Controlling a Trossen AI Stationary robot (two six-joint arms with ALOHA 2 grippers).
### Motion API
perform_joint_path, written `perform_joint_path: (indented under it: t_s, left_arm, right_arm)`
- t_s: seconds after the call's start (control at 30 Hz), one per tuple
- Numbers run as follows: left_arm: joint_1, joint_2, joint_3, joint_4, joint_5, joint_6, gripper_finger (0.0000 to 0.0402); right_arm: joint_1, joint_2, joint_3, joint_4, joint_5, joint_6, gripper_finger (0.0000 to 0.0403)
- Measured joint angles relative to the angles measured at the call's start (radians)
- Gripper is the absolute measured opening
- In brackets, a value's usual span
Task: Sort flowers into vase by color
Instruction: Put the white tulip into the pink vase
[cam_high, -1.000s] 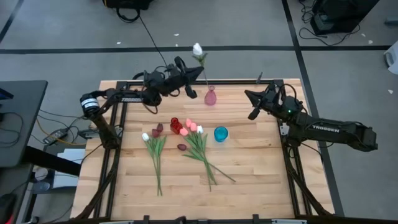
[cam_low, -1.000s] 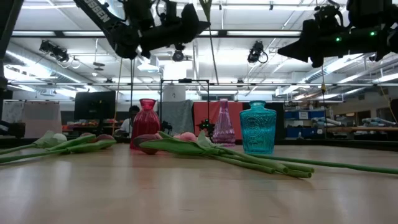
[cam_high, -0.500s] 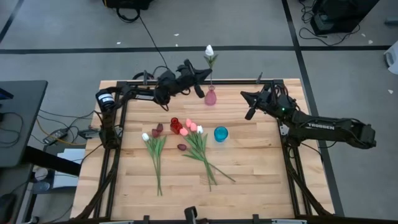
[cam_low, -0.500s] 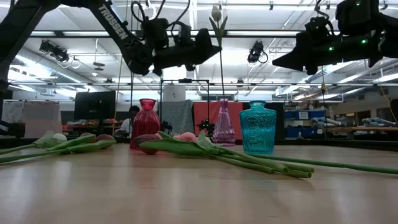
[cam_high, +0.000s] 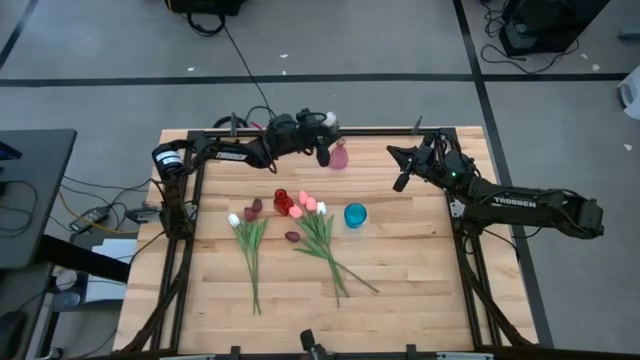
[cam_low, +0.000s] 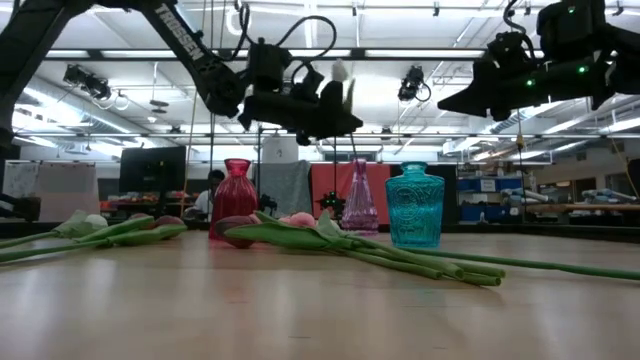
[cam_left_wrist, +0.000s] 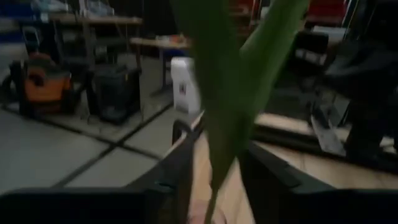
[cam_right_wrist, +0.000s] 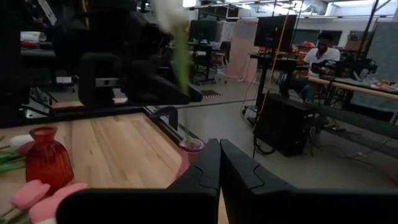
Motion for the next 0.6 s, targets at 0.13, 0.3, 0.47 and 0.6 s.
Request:
perform_joint_path:
  t_s: [0.13,0.3,0.47,0.6]
  left_arm:
    - [0.000,-0.083,0.000,-0.201,-0.004,0.053,0.0204]
    - [-0.009,-0.193,0.000,-0.433,-0.028,0.129,0.0229]
    - [-0.039,-0.288,0.000,-0.623,-0.100,0.180,0.0230]
    - [-0.101,-0.369,0.001,-0.779,-0.173,0.171,0.0230]
  right_arm:
    - [-0.011,-0.003,0.000,-0.024,0.001,0.000,0.0013]
    - [-0.023,-0.003,0.000,-0.025,-0.006,0.000,0.0013]
    - [-0.035,-0.010,0.000,-0.025,-0.006,0.001,0.0013]
    - [-0.037,-0.014,0.000,-0.037,-0.007,0.003,0.0013]
